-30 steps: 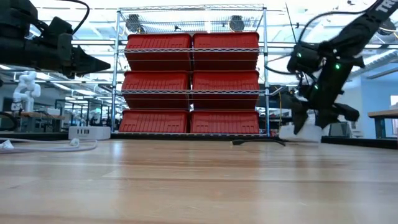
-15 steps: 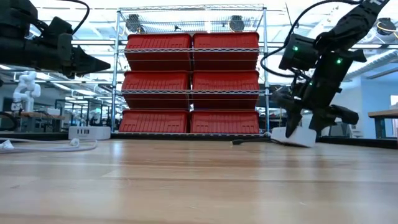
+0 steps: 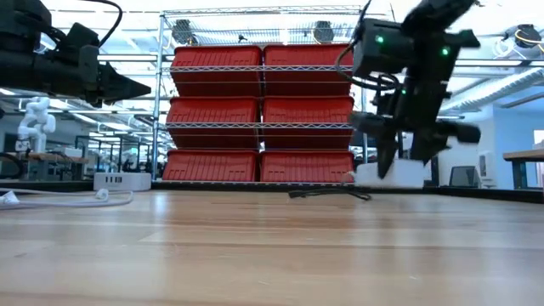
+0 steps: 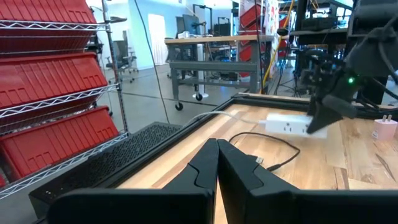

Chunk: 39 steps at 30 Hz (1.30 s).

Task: Insert USB
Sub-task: Move the right white outlet extension to the center

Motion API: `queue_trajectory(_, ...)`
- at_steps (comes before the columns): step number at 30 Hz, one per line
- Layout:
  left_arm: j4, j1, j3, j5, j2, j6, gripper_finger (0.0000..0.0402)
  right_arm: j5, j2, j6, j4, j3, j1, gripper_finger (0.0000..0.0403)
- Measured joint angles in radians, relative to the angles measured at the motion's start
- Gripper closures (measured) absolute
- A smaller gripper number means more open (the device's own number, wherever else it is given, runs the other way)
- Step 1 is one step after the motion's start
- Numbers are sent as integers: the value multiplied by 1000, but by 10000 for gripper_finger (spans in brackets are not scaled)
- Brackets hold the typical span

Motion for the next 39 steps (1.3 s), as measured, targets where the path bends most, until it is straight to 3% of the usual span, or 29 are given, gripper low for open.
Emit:
queue_trajectory(3,0,0,0,0,0,0,384,58,5,11,-162,56,-19,195)
queue_trajectory(8,0,0,0,0,0,0,384,73,5,-30,-208,69,-79,195)
queue_trajectory(23,0,0,0,0,0,0,384,70,9,-308,23,6,-204,195)
queue_trajectory(31,0,0,0,0,0,0,384,26,15,-336,143,-77,-236,195)
queue_trajectory(39,0,0,0,0,0,0,384,-6,120,-380,340,-74,-236,195)
